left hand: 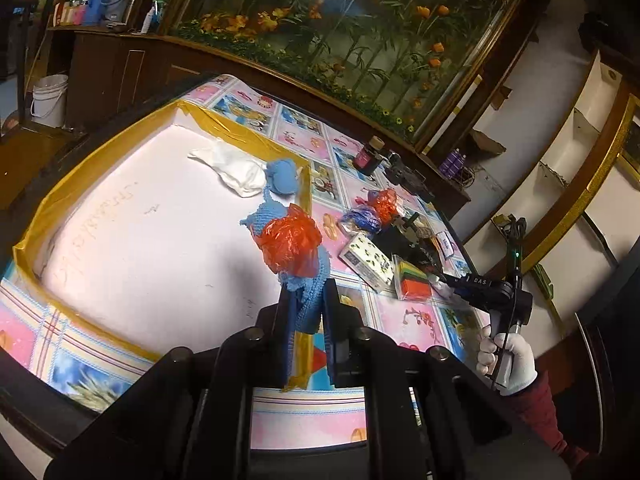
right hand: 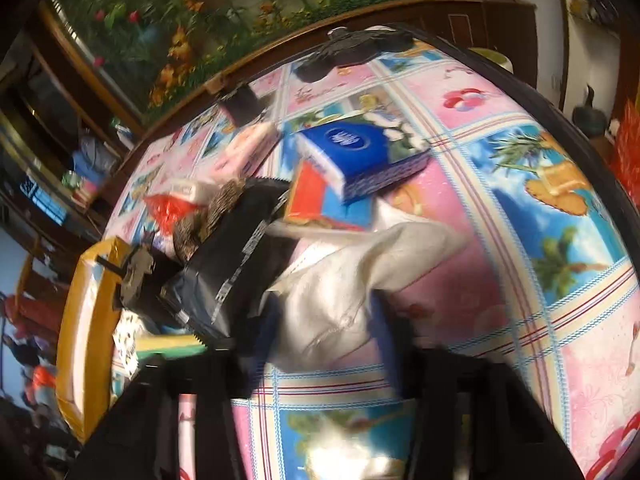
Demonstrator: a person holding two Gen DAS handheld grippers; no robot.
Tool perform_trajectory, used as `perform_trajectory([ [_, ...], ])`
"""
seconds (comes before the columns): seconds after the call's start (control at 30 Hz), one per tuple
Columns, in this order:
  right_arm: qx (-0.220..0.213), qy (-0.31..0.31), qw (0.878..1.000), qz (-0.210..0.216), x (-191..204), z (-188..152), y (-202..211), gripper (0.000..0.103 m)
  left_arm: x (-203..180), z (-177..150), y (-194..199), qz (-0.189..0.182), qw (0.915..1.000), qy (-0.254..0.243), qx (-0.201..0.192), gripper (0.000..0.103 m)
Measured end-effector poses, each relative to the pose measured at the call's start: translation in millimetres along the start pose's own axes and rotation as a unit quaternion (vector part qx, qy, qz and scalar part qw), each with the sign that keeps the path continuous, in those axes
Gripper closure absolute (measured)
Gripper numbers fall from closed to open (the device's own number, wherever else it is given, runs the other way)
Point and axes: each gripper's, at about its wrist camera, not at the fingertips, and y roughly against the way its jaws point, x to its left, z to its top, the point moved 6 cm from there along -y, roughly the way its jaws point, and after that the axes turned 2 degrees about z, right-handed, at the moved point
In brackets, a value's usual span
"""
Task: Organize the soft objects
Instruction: 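Grasp the white cloth with the right tool while the left tool lifts the red bag toward the tray, then lower both held items into the tray and open both tools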
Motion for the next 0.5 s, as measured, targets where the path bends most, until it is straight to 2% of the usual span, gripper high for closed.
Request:
perform_trajectory([
  [0.1, -0.009, -0.012, 1.0, 0.009, -1.6, -2.1, 11.4, 0.086, 15.8, 3.3, 13.4, 0.008, 0.9998, 0.01, -0.017, 0.093],
  [0.3, -0.085, 0.008, 0.996, 0.022, 10.2, -5.2, 75.3, 0.086, 49.1, 2.6, 20.8, 0.021, 0.9988, 0.037, -0.024, 0.093],
  [0.43, -0.109, 0.035, 0.992, 0.056, 36.3, -7.8, 105.4, 0.086, 61.5, 2.7, 18.9, 0.018, 0.9982, 0.052, -0.021, 0.093],
  [0.5, -0.101, 0.043, 0.99, 0.087, 51.8, -12.3, 110.9, 0.086, 64.0, 6.2, 16.0, 0.019, 0.9984, 0.052, -0.013, 0.093],
])
